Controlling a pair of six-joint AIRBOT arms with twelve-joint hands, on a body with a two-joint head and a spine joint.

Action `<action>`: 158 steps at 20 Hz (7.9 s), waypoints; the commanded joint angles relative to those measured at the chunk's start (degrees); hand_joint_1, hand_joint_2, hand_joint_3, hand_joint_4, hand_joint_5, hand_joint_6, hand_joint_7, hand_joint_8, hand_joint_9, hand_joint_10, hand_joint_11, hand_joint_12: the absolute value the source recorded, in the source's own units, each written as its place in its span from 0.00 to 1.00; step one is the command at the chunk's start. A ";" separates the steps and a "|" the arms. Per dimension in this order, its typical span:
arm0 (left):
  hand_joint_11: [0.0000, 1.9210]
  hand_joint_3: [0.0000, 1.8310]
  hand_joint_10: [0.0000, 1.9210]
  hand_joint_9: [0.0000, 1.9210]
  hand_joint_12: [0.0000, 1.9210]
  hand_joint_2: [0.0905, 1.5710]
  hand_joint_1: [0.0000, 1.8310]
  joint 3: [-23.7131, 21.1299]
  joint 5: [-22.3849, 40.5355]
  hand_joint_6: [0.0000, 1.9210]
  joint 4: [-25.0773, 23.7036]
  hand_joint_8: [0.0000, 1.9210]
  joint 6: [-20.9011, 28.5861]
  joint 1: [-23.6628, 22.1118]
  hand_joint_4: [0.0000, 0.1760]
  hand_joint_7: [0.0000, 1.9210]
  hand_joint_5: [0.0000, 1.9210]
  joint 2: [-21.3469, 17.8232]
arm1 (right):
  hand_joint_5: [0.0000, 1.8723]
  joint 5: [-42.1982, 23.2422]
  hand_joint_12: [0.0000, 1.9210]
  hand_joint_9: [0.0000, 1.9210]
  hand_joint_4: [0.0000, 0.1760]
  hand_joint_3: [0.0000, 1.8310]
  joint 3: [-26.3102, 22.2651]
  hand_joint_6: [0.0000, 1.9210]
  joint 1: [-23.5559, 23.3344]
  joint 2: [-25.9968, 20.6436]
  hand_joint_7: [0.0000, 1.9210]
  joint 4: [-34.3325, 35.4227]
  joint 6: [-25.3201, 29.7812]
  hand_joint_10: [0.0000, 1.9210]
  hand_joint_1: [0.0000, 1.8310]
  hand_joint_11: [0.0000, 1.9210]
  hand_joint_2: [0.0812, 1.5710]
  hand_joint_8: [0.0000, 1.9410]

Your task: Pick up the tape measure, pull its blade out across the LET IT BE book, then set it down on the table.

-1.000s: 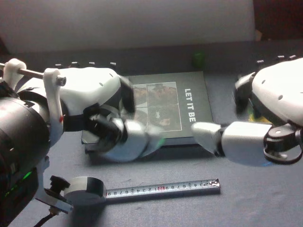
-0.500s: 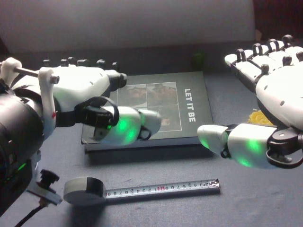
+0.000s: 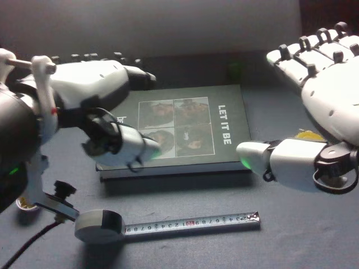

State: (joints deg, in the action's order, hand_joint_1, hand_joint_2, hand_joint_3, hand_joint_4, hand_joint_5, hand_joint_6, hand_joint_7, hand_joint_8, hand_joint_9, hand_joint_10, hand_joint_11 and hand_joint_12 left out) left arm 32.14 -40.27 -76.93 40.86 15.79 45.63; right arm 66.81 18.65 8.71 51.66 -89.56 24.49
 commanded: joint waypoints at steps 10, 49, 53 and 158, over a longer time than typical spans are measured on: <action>0.17 0.00 0.00 0.28 0.38 0.66 0.62 9.00 13.94 0.00 44.73 0.00 -61.15 -9.37 0.00 0.33 0.34 -1.86 | 0.01 0.81 0.18 0.02 0.00 0.00 0.16 0.00 -1.32 0.03 0.03 -1.82 -13.63 0.00 0.00 0.00 0.67 0.00; 0.23 0.00 0.00 0.35 0.33 0.64 0.65 6.99 58.83 0.00 177.11 0.00 -153.70 17.61 0.00 0.38 0.42 -5.24 | 0.02 -39.94 0.18 0.03 0.00 0.00 16.36 0.00 -1.81 -6.80 0.05 12.56 2.59 0.00 0.02 0.00 0.67 0.00; 0.24 0.00 0.00 0.35 0.33 0.65 0.66 7.66 60.62 0.00 173.14 0.00 -148.11 20.36 0.00 0.38 0.42 -4.44 | 0.03 -52.18 0.19 0.04 0.00 0.00 20.29 0.01 -0.16 -8.79 0.06 14.91 1.18 0.00 0.02 0.00 0.67 0.00; 0.23 0.00 0.00 0.35 0.32 0.64 0.66 2.48 126.42 0.00 119.96 0.00 -77.92 59.74 0.00 0.39 0.40 11.48 | 0.04 -131.03 0.21 0.04 0.00 0.00 13.70 0.00 28.73 -8.10 0.06 108.15 -109.86 0.00 0.02 0.00 0.67 0.00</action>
State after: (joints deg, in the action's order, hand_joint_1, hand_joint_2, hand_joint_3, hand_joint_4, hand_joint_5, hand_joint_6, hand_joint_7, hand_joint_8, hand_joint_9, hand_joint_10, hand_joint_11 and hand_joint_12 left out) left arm 34.46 80.44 45.84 -37.47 75.46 56.51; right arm -56.86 32.36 38.33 43.62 20.93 -85.78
